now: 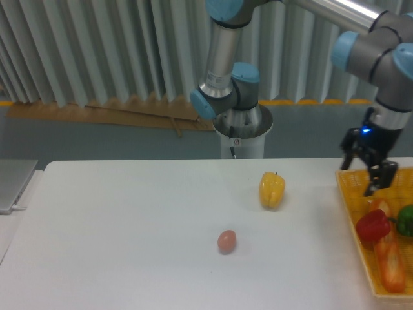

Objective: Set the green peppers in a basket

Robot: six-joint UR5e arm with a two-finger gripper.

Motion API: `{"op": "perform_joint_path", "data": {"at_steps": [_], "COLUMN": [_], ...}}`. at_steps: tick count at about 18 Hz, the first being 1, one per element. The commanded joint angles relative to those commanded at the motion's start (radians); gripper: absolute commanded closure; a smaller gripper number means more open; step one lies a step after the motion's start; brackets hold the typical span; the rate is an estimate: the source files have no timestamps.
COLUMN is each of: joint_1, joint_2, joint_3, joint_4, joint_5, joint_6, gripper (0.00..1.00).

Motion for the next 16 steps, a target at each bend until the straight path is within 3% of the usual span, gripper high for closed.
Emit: {"op": "perform_joint_path", "data": {"at_steps": [6,10,16], "joint_1": [-0.087,-0.117,-0.144], "joint_2": [0.063,0.137,0.161], "joint_3": [-0.015,-0.046,-0.071], "joint_4": [-0.017,-0.046,-0.041], "joint_5": [0.026,0.197,0.296], "joint_6": [-0.089,-0.092,-0.085], "gripper": [0.0,0.0,0.0]}}
